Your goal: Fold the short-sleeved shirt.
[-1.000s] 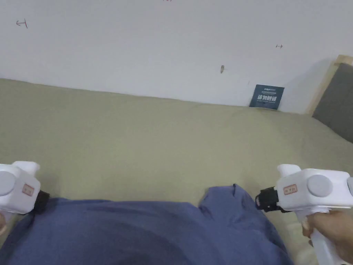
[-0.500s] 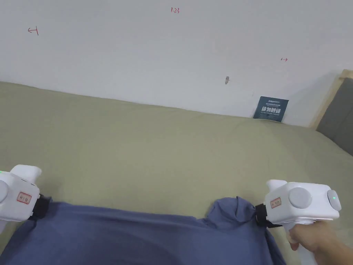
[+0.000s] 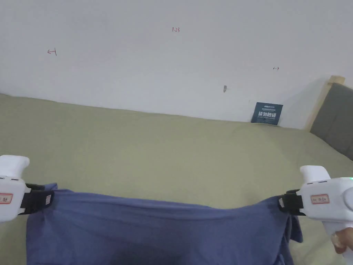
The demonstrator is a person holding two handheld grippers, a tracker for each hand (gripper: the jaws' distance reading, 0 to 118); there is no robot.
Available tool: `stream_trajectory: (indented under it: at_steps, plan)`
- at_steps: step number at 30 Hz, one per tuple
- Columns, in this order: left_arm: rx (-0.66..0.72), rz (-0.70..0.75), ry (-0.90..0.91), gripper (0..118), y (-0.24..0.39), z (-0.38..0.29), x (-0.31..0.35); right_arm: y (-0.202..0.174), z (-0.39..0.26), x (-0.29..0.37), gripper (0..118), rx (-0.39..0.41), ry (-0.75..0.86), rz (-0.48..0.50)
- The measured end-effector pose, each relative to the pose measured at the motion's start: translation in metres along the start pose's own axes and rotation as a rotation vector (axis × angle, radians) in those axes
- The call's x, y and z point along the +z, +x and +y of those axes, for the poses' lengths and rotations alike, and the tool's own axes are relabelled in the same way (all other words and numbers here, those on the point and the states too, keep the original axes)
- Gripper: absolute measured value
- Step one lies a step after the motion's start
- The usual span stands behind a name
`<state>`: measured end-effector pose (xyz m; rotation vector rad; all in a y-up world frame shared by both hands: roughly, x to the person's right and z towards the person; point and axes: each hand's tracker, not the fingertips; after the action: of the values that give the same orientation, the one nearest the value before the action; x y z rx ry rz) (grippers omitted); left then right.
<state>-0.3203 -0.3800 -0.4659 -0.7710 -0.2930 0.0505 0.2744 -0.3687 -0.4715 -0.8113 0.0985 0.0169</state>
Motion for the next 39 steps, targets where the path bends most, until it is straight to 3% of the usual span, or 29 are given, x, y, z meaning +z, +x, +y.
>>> stream_trajectory:
  at_steps: [7, 9, 15, 21, 22, 23, 24, 25, 26, 29, 34, 36, 37, 38, 39]
  plan:
    - [0.03, 0.003, -0.023, 6, -0.005, -0.087, 0.046, 0.006, -0.1, 0.051, 0, -0.054, -0.023, 0.053]
    - [0.051, 0.015, -0.061, 6, -0.004, -0.114, 0.044, 0.006, -0.132, 0.05, 0, -0.056, -0.067, 0.052]
    - [0.175, 0.02, -0.173, 6, -0.015, -0.18, 0.025, 0.013, -0.206, 0.025, 0, -0.162, -0.212, 0.031]
    - [0.23, 0.01, -0.122, 8, -0.019, -0.197, 0.021, 0.018, -0.229, 0.013, 0, -0.218, -0.191, 0.007]
    - [0.233, 0.009, -0.125, 14, -0.019, -0.195, 0.02, 0.017, -0.226, 0.013, 2, -0.215, -0.187, 0.004]
    - [0.24, 0.006, -0.13, 32, -0.019, -0.192, 0.022, 0.015, -0.222, 0.015, 13, -0.215, -0.187, 0.005]
    - [0.244, -0.002, -0.14, 64, -0.019, -0.189, 0.026, 0.016, -0.217, 0.019, 32, -0.213, -0.192, 0.002]
    - [0.238, 0.003, -0.151, 96, -0.015, -0.185, 0.033, 0.015, -0.212, 0.025, 68, -0.207, -0.2, -0.01]
    - [0.224, 0.027, -0.158, 103, -0.012, -0.18, 0.043, 0.013, -0.206, 0.033, 89, -0.189, -0.209, -0.037]
    - [0.201, 0.003, -0.101, 102, -0.004, -0.162, 0.077, 0.004, -0.187, 0.063, 89, -0.117, -0.13, -0.117]
    - [0.153, 0.064, -0.031, 101, 0.03, -0.124, 0.108, -0.022, -0.164, 0.09, 91, -0.13, -0.02, -0.106]
    - [0.136, 0.058, 0.04, 96, 0.043, -0.121, 0.113, -0.037, -0.164, 0.092, 91, -0.137, -0.008, -0.092]
    - [0.148, 0.045, 0.073, 84, 0.048, -0.123, 0.112, -0.044, -0.165, 0.091, 85, -0.135, -0.014, -0.078]
    - [0.157, 0.036, 0.082, 69, 0.054, -0.123, 0.111, -0.052, -0.167, 0.09, 72, -0.124, -0.023, -0.066]
    - [0.159, 0.027, 0.08, 45, 0.057, -0.124, 0.108, -0.059, -0.17, 0.088, 49, -0.112, -0.032, -0.055]
